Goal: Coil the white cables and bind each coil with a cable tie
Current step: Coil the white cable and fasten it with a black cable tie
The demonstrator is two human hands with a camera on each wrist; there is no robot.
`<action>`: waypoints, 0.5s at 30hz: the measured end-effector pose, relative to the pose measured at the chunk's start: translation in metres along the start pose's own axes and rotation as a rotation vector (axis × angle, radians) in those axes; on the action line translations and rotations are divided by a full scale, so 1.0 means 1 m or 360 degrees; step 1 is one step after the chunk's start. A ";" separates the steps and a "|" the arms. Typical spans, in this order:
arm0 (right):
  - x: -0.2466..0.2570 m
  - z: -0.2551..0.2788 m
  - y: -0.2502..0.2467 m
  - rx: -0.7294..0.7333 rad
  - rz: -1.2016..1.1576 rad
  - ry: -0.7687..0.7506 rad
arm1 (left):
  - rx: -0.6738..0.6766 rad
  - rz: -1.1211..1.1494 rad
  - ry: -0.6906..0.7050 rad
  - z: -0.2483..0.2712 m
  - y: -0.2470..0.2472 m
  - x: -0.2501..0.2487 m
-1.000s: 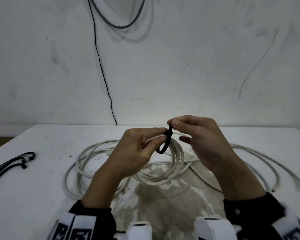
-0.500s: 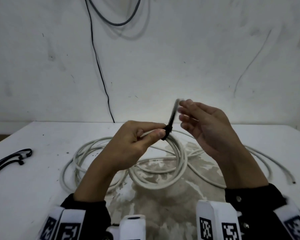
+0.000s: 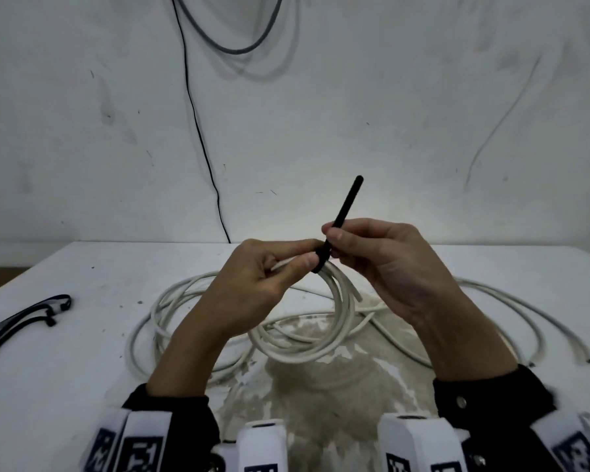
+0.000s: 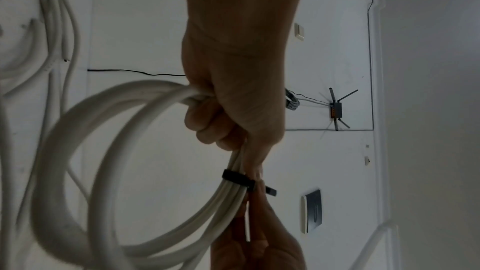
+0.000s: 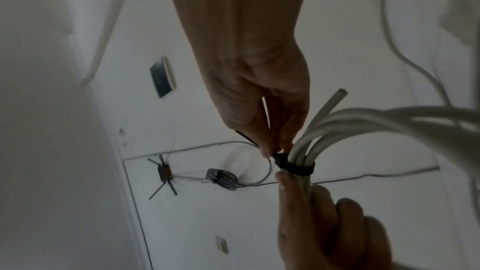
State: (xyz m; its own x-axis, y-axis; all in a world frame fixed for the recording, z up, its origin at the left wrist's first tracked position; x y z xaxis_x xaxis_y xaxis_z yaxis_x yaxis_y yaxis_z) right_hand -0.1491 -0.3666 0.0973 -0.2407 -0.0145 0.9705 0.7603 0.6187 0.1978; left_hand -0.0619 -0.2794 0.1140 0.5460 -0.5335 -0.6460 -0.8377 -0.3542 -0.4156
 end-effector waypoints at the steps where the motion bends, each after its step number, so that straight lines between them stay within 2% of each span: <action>1: 0.004 0.001 -0.001 -0.0048 0.0098 -0.0076 | -0.0049 0.0024 0.0005 0.000 -0.002 0.001; 5: 0.012 0.007 -0.004 -0.0169 0.0244 -0.0194 | -0.0181 0.0030 -0.0018 0.001 -0.007 0.013; 11: -0.001 0.000 -0.014 -0.0266 -0.0042 0.0005 | -0.0058 0.0251 -0.0054 -0.001 0.008 0.014; 15: -0.004 -0.003 -0.022 -0.0379 -0.0183 -0.0004 | -0.0003 0.0399 -0.0053 -0.004 0.014 0.013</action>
State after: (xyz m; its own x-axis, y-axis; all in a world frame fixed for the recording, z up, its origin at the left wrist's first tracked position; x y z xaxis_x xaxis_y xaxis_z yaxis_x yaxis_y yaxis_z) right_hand -0.1633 -0.3823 0.0897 -0.3348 -0.0716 0.9396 0.8485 0.4108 0.3336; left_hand -0.0662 -0.2943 0.1023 0.3204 -0.5790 -0.7497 -0.9470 -0.2156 -0.2383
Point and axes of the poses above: each hand's wrist, its own z-axis away from the middle knuckle, its own y-axis out of the palm, x = y × z, the point moved 10 cm from there along -z, towards the middle knuckle, and after that the axes turned 7 degrees about y, right-handed, at the moved point
